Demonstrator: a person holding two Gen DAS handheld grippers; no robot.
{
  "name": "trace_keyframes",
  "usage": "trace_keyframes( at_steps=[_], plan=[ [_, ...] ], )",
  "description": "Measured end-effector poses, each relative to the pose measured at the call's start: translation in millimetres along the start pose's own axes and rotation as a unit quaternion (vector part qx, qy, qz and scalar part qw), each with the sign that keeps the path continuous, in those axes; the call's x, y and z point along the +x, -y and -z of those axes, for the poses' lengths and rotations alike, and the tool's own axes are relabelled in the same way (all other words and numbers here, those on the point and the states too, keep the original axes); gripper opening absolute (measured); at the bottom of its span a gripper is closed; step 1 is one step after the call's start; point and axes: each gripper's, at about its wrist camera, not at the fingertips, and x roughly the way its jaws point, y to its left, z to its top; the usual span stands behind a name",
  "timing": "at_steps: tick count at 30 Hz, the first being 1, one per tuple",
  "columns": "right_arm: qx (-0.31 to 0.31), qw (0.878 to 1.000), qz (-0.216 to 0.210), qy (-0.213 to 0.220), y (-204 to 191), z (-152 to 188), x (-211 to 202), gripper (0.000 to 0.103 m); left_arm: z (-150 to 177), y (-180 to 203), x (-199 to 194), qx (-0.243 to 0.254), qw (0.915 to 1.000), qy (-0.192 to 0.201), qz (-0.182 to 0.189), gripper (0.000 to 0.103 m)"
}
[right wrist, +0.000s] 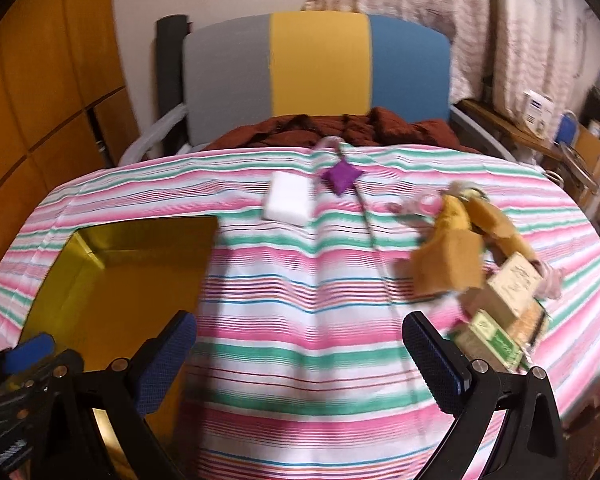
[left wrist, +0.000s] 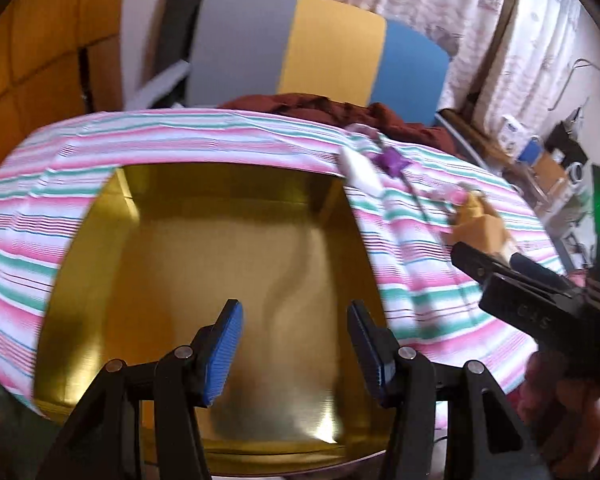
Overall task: Organize objects
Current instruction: 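Move both tools from the gold tray toward the pile of items, then grasp the wrapped cracker snack with the right tool while the left tool grasps the green box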
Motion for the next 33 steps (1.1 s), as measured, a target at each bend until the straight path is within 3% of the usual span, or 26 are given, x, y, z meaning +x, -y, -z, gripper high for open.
trace_keyframes(
  at_steps=[10,13,18,24,29,33],
  plan=[
    [0.092,0.991,0.093,-0.009,103.5,3.9,0.7,0.103,2.8,63.0,16.9,0.082,0.9964,-0.018,0.008,0.055],
    [0.132,0.984,0.122,-0.019,142.9,6.4,0.7,0.103,2.4,70.8,23.0,0.077,0.9957,-0.038,0.035,0.055],
    [0.211,0.958,0.181,-0.072,215.6,12.8,15.1,0.103,3.6,86.2,39.3,0.072,0.9938,-0.071,0.046,0.056],
    [0.233,0.957,0.143,-0.095,267.8,14.5,39.4,0.103,7.8,107.9,49.4,0.09,0.9903,-0.088,0.06,0.057],
    [0.23,0.962,0.109,-0.099,288.3,8.0,55.0,0.102,8.2,130.2,58.6,0.111,0.9872,-0.096,0.063,0.058],
    [0.249,0.959,0.077,-0.11,289.8,8.9,50.5,0.093,7.5,146.6,64.7,0.125,0.9846,-0.101,0.07,0.058]
  ],
)
